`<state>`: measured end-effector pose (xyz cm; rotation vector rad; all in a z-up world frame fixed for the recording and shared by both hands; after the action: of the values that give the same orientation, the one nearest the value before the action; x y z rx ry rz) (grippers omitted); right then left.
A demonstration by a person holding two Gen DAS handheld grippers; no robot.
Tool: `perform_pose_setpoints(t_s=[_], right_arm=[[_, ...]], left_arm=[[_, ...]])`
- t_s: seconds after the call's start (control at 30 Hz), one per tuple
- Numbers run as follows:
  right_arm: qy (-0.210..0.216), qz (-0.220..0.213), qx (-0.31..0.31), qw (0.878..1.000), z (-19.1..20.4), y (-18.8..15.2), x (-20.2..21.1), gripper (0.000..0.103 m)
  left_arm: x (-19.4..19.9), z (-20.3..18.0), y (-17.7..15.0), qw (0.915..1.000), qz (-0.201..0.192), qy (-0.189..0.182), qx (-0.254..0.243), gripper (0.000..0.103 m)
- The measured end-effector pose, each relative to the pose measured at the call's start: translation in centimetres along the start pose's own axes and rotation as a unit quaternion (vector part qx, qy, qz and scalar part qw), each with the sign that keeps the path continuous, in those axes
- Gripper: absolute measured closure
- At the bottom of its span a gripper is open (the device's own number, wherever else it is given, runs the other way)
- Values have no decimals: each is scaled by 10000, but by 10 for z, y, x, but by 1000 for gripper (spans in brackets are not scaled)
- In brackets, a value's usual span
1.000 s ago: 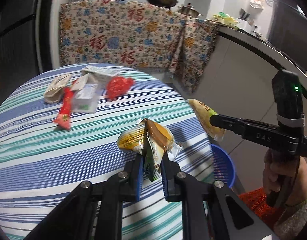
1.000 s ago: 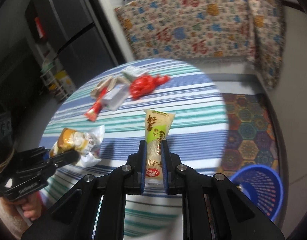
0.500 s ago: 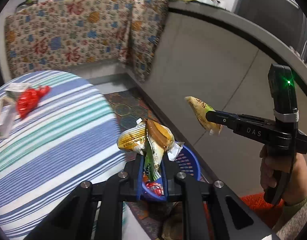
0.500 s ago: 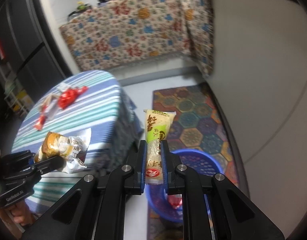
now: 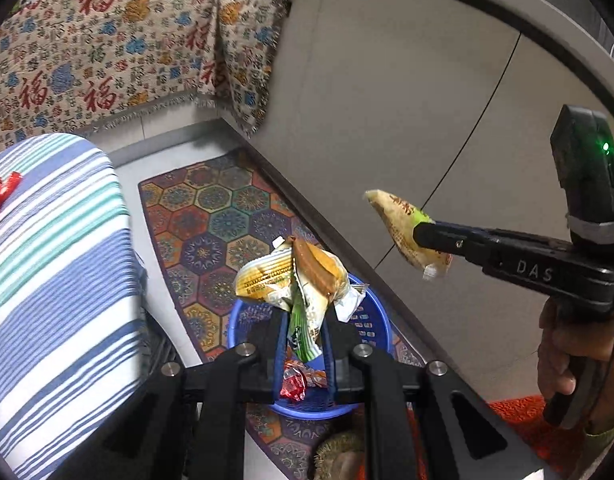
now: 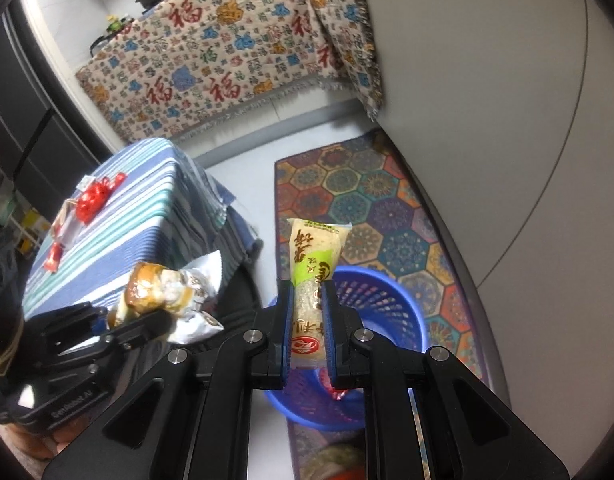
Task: Collect trash
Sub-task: 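Open both tools to drop the chip bag and snack stick into the wastebasket, then move both tools back over the striped table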
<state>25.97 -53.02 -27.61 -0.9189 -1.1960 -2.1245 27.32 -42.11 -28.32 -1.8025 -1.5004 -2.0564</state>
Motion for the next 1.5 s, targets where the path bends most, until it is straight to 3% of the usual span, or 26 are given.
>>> perform_pose_setpoints(t_s=[0.37, 0.47, 0.53, 0.57, 0.77, 0.93, 1.1, 1.23, 1.5], right_arm=[[-7, -64, -251, 9997, -21, 9, -3, 90], [-46, -143, -266, 9995, -23, 12, -2, 81], [-27, -217, -322, 9992, -25, 14, -1, 53], [-12, -283, -371, 9989, -27, 16, 2, 51], [-71, -572, -481, 9972, -36, 25, 16, 48], [-192, -835, -438, 9954, -28, 33, 25, 35], [-256, -1057, -75, 9940, 2, 37, 30, 29], [-142, -1099, 469, 9927, 51, 32, 24, 21], [311, -742, 1526, 9850, 163, -2, -14, 21]], left_arm=[[-33, -16, 6, 9995, 130, -52, -294, 87], [-45, -23, 5, 9988, 226, -79, -431, 80], [-55, -26, 5, 9985, 299, -112, -454, 59], [-56, -26, 5, 9986, 266, -113, -436, 48], [-44, -16, 9, 9996, 74, 33, -257, 46], [-1, -4, 2, 9995, -178, 175, -198, 46], [54, 27, -21, 9982, -371, 452, -108, 40], [88, 68, -50, 9961, -387, 778, 145, 40], [149, 179, -118, 9803, -233, 1671, 1028, 40]])
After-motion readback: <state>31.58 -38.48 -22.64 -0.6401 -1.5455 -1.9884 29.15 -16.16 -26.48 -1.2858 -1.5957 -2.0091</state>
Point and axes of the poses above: each gripper's, at about its wrist camera, not at the fingertips, and x roughly against the way its jaws point, z to its left, y to its top, the point moved 8 cm from there along -x, roughly the way its jaws point, and after that the axes turned 9 degrees about -x, right-handed, at the moved point
